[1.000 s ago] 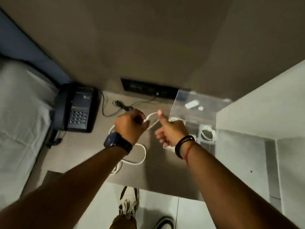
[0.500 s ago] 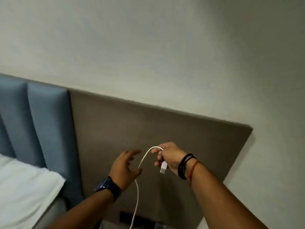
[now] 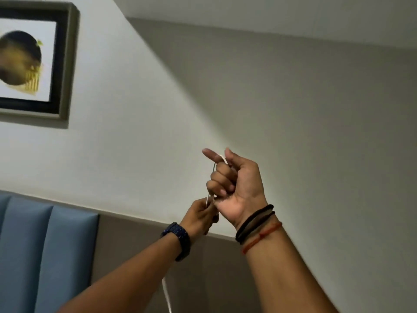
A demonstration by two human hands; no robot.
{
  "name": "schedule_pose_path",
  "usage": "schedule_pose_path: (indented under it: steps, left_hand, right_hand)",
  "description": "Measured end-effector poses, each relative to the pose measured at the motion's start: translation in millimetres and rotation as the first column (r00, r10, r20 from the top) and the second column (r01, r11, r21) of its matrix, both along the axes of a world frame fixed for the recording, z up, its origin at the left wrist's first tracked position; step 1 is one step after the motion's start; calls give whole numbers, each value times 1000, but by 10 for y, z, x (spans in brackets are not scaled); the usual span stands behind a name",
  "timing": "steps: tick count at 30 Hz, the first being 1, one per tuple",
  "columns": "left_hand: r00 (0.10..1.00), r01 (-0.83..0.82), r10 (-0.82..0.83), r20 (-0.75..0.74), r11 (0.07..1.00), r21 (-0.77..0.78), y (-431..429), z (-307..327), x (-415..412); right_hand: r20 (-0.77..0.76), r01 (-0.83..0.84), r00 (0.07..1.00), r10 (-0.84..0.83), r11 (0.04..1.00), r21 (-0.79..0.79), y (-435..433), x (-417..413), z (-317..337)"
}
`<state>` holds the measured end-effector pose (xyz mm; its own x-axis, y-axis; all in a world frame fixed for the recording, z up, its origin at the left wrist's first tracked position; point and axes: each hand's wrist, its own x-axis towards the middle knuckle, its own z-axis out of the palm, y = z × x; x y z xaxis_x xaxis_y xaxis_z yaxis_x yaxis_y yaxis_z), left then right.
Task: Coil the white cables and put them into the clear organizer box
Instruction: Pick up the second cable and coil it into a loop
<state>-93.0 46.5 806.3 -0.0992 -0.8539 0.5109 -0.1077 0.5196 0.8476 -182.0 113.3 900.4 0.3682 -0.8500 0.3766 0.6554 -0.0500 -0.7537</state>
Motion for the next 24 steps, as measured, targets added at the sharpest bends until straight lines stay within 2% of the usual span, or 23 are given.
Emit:
schedule_pose_path:
  steps: [3,5,6,8,10,12,14,15,16,17,18,19,20,21,22,23,24]
  left_hand:
    - [997,69,-67,46,997,-42,85,213,-91]
    - [994,86,-83,64,995,-45,120,307,-123]
    - [995,64,-62,77,997,-34,128,351,-115]
    - [995,-34,36,95,999,-25,123,427,-47]
    - [980,-148,156,123,987,-68,102,484,60]
    - [959,-221,239,154,967,-127,79,528,164]
    - [940,-255,289,179,948,-188,67,583,231]
    - [933,-273,312,178,938,-213,63,618,251]
    - [926,-296,338,166,926,-236,59,659,270]
    - [917,-321,367,154,911,-260,49,705,291]
    - [904,-347,400,150,892,-289,35,753,308]
    - [887,-374,436,152,871,-317,19,802,323]
    - [869,-400,470,153,850,-343,6,847,338]
    - [855,-421,497,148,831,-363,-3,889,355]
    - [844,-438,518,138,815,-379,-11,927,377]
    - [837,-454,533,123,802,-388,-20,961,394]
    - [834,-468,542,104,794,-388,-31,990,406]
  right_hand:
    - [168,-35,984,57,990,-134,92,-34,145]
    - [280,25,959,43,972,-232,85,-105,257]
    - [340,112,940,-24,964,-241,55,-152,324]
    - [396,397,868,-300,897,-192,-50,-295,455]
    - [294,695,714,-635,691,-196,-172,-450,521]
    - [134,842,493,-859,433,-322,-317,-551,478]
    - [30,827,240,-970,188,-530,-425,-607,376]
    - [-33,760,94,-995,93,-643,-458,-621,317]
    - [-128,649,-58,-990,61,-759,-480,-639,263]
    - [-244,518,-201,-949,109,-849,-486,-650,208]
    - [-340,394,-306,-889,207,-895,-480,-653,159]
    - [-413,305,-351,-841,314,-899,-475,-650,106]
    - [-472,250,-340,-813,406,-879,-454,-640,52]
    - [-549,220,-281,-787,504,-835,-405,-623,14]
    - [-648,203,-177,-741,617,-760,-356,-593,-9]
    - [-753,179,-29,-658,737,-651,-324,-572,-17]
    - [-832,122,161,-530,848,-516,-291,-555,-17]
